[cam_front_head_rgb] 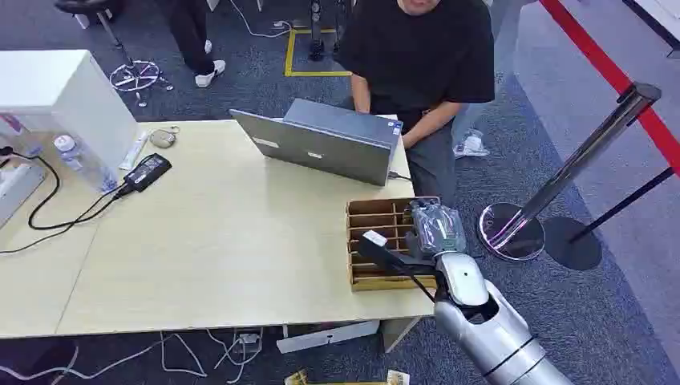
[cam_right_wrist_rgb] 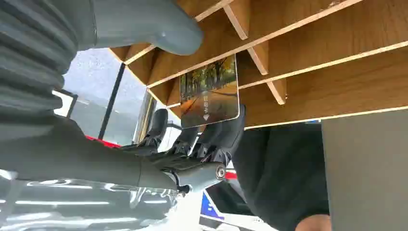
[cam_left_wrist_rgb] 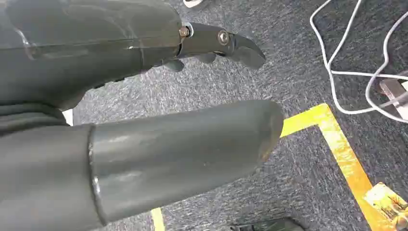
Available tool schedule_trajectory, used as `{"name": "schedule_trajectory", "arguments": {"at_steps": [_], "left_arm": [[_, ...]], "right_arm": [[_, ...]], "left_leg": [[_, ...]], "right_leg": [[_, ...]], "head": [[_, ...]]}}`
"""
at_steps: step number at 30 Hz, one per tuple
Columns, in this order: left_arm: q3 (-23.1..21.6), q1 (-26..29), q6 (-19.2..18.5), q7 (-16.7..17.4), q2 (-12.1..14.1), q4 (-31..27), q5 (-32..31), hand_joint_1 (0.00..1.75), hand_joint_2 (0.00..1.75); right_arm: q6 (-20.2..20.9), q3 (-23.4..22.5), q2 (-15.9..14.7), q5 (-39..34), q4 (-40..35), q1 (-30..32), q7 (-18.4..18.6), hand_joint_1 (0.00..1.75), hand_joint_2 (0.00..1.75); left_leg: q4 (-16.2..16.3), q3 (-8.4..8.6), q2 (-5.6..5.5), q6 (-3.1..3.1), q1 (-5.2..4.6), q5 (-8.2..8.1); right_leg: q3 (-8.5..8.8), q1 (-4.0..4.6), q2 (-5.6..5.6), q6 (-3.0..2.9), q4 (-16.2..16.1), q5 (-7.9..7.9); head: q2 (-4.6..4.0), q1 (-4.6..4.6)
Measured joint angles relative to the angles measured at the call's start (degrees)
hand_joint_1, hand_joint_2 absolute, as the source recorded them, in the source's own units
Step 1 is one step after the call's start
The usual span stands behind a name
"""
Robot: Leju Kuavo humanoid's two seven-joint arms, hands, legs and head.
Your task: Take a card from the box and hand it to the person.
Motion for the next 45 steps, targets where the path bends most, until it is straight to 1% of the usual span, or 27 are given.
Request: {"name": "schedule_trajectory", "arguments": {"at_steps": [5, 6, 7, 9, 11, 12, 21, 31, 32, 34, 41, 42, 45], "left_arm": [[0.0, 0.0, 0.0, 0.0, 0.0, 0.0, 0.0, 0.00, 0.00], [0.0, 0.0, 0.0, 0.0, 0.0, 0.0, 0.0, 0.00, 0.00], [0.0, 0.0, 0.0, 0.0, 0.0, 0.0, 0.0, 0.00, 0.00], [0.0, 0.0, 0.0, 0.0, 0.0, 0.0, 0.0, 0.00, 0.00], [0.0, 0.0, 0.0, 0.0, 0.0, 0.0, 0.0, 0.00, 0.00], [0.0, 0.0, 0.0, 0.0, 0.0, 0.0, 0.0, 0.00, 0.00], [0.0, 0.0, 0.0, 0.0, 0.0, 0.0, 0.0, 0.00, 0.00], [0.0, 0.0, 0.0, 0.0, 0.0, 0.0, 0.0, 0.00, 0.00], [0.0, 0.0, 0.0, 0.0, 0.0, 0.0, 0.0, 0.00, 0.00], [0.0, 0.0, 0.0, 0.0, 0.0, 0.0, 0.0, 0.00, 0.00], [0.0, 0.0, 0.0, 0.0, 0.0, 0.0, 0.6, 0.00, 0.00], [0.0, 0.0, 0.0, 0.0, 0.0, 0.0, 0.7, 0.00, 0.00], [0.0, 0.0, 0.0, 0.0, 0.0, 0.0, 0.9, 0.00, 0.00]], "right_arm": [[-0.5, 0.0, 0.0, 0.0, 0.0, 0.0, 0.1, 0.94, 1.75], [-0.5, 0.0, 0.0, -0.1, 0.0, -0.1, 0.2, 1.34, 1.75], [-0.6, 0.0, 0.0, -0.1, 0.0, -0.1, 0.2, 1.43, 1.75], [-0.8, 0.0, 0.0, -0.1, 0.0, -0.2, 0.3, 1.47, 1.75], [-1.1, 0.0, 0.0, -0.2, 0.0, -0.2, 0.4, 1.45, 1.75], [-1.2, 0.0, 0.0, -0.2, 0.0, -0.3, 0.4, 1.57, 1.75], [-2.4, 0.0, 0.0, -0.5, 0.5, -0.8, 0.3, 1.54, 1.75], [-2.6, 0.0, 0.0, -0.5, 0.9, -0.9, 0.0, 1.57, 1.75], [-2.7, 0.0, 0.0, -0.5, 0.9, -1.0, -0.2, 1.69, 1.75], [-2.8, 0.0, 0.0, -0.8, 0.9, -1.0, -0.5, 1.75, 1.75], [-2.5, 0.0, 0.0, -2.8, -0.6, -1.1, -0.1, 1.75, 1.75], [-2.3, 0.0, 0.0, -3.0, -1.1, -1.1, 0.0, 1.71, 1.75], [-1.3, 0.0, 0.0, -3.6, -2.7, -1.1, 0.5, 1.69, 1.75]], "left_leg": [[0.0, 0.00, 0.00, 0.00, 0.00, 0.00], [0.0, 0.00, 0.00, 0.00, 0.00, 0.00], [0.0, 0.00, 0.00, 0.00, 0.00, 0.00], [0.0, 0.00, 0.00, 0.00, 0.00, 0.00], [0.0, 0.00, 0.00, 0.00, 0.00, 0.00], [0.0, 0.01, 0.00, 0.00, 0.00, 0.00], [0.0, 0.00, 0.00, 0.00, 0.00, 0.00], [0.0, 0.01, 0.00, 0.00, 0.00, 0.00], [0.0, 0.01, 0.00, 0.00, 0.00, 0.00], [0.0, 0.01, 0.00, 0.01, 0.00, 0.01], [0.0, 0.01, 0.01, 0.02, 0.00, 0.02], [0.0, 0.01, 0.01, 0.03, 0.00, 0.02], [0.0, 0.02, 0.01, 0.03, 0.00, 0.02]], "right_leg": [[0.00, 0.00, 0.00, 0.00, 0.0, 0.00], [0.00, 0.00, 0.00, 0.00, 0.0, 0.00], [0.00, 0.00, 0.00, 0.00, 0.0, 0.00], [0.00, 0.00, 0.00, 0.00, 0.0, 0.00], [0.00, 0.00, 0.00, 0.00, 0.0, 0.00], [0.00, 0.00, 0.00, 0.00, 0.0, 0.00], [0.00, 0.00, 0.00, 0.00, 0.0, 0.00], [0.00, 0.00, 0.00, 0.00, 0.0, 0.00], [0.00, 0.00, 0.00, 0.00, 0.0, 0.00], [0.01, 0.00, 0.00, 0.00, 0.0, 0.00], [0.00, 0.00, 0.01, -0.01, 0.0, 0.01], [0.00, 0.00, 0.00, -0.01, 0.0, 0.01], [0.00, 0.00, 0.01, -0.01, 0.0, 0.01]], "head": [[-0.02, 0.00], [-0.02, 0.00], [-0.02, 0.00], [-0.02, 0.00], [-0.02, 0.00], [-0.02, 0.00], [-0.02, 0.00], [0.00, 0.00], [-0.02, 0.00], [-0.02, 0.00], [-0.02, 0.02], [-0.02, 0.00], [-0.02, 0.00]]}}
